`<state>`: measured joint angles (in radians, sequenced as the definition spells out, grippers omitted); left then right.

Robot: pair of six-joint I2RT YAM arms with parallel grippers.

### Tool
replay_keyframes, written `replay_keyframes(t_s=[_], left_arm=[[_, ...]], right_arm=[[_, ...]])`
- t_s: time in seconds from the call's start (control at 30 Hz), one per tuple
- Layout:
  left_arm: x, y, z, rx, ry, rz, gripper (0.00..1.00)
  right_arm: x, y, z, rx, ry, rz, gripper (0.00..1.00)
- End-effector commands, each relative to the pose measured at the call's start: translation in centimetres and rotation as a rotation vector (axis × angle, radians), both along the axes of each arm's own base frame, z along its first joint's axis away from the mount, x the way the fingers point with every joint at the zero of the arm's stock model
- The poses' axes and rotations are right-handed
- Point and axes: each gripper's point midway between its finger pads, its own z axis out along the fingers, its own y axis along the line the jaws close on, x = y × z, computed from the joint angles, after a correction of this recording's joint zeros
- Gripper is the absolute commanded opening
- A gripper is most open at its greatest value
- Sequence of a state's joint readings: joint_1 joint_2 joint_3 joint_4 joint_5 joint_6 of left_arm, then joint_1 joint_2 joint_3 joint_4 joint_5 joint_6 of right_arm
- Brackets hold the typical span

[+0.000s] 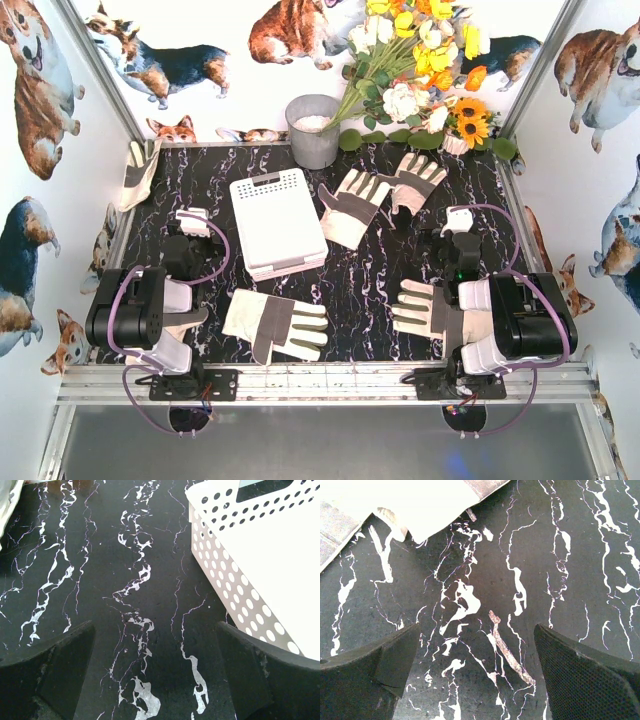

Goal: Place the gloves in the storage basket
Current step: Adjust the glove at the center of the board.

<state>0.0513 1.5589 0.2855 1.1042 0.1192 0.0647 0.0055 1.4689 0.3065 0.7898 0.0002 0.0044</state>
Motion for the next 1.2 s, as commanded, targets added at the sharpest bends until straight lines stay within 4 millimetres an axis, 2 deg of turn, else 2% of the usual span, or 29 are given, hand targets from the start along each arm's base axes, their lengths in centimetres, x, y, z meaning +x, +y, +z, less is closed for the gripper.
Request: replay_keyframes(t_s=[0.0, 0.2, 0.3, 0.4, 0.47, 0.57, 0.67, 0.77, 0.87, 0.93, 0.97, 1.0, 1.07, 1.17], left_arm=[[0.2, 0.0, 0.9, 0.008, -0.036, -0.010, 1.00], [0.3, 0.1, 0.9, 0.005, -0.037, -0.004, 1.00], [0.3, 2.3, 0.8, -0.016, -0.025, 0.137, 1.00], [0.2, 3.3, 1.2, -0.024, -0.036, 0.213, 1.00], [0.1, 4.0, 1.9, -0.040, -0.031, 0.268, 1.00], [0.2, 5.2, 4.3, -0.088, 0.049, 0.367, 1.00], [-1.8, 6.7, 5.3, -0.131, 0.172, 0.511, 1.00], [-3.6, 7.5, 7.2, -0.204, 0.187, 0.611, 1.00], [-5.0, 6.4, 9.1, -0.274, 0.227, 0.597, 1.00], [-6.2, 5.8, 10.1, -0.324, 0.246, 0.595, 1.00], [-6.8, 5.3, 10.4, -0.334, 0.258, 0.575, 1.00], [-7.0, 4.8, 11.8, -0.339, 0.250, 0.540, 1.00], [-8.2, 4.4, 13.7, -0.321, 0.253, 0.500, 1.00], [-10.0, 4.9, 17.0, -0.242, 0.241, 0.492, 1.00]], right_arm=[[1.3, 0.0, 2.4, -0.001, -0.093, 0.000, 1.00], [1.3, 0.0, 2.4, -0.002, -0.093, 0.000, 1.00], [1.4, 0.0, 2.4, 0.000, -0.092, -0.001, 1.00], [1.4, -0.2, 2.6, 0.000, -0.098, -0.011, 1.00], [1.3, -1.1, 3.0, 0.004, -0.082, -0.072, 1.00], [0.5, -3.3, 5.2, 0.049, 0.002, -0.247, 1.00], [-0.4, -4.9, 8.1, 0.191, 0.060, -0.379, 1.00], [-1.3, -5.4, 11.7, 0.301, -0.010, -0.411, 1.00], [-2.2, -2.8, 15.1, 0.411, -0.104, -0.258, 1.00], [-2.8, 0.9, 17.2, 0.431, -0.124, -0.034, 1.00], [-3.3, 2.8, 17.8, 0.435, -0.098, 0.058, 0.96], [-3.7, 4.4, 18.7, 0.426, -0.068, 0.127, 0.93], [-5.2, 7.9, 18.1, 0.377, 0.046, 0.240, 0.88], [-7.8, 12.4, 17.2, 0.356, 0.157, 0.347, 0.87]])
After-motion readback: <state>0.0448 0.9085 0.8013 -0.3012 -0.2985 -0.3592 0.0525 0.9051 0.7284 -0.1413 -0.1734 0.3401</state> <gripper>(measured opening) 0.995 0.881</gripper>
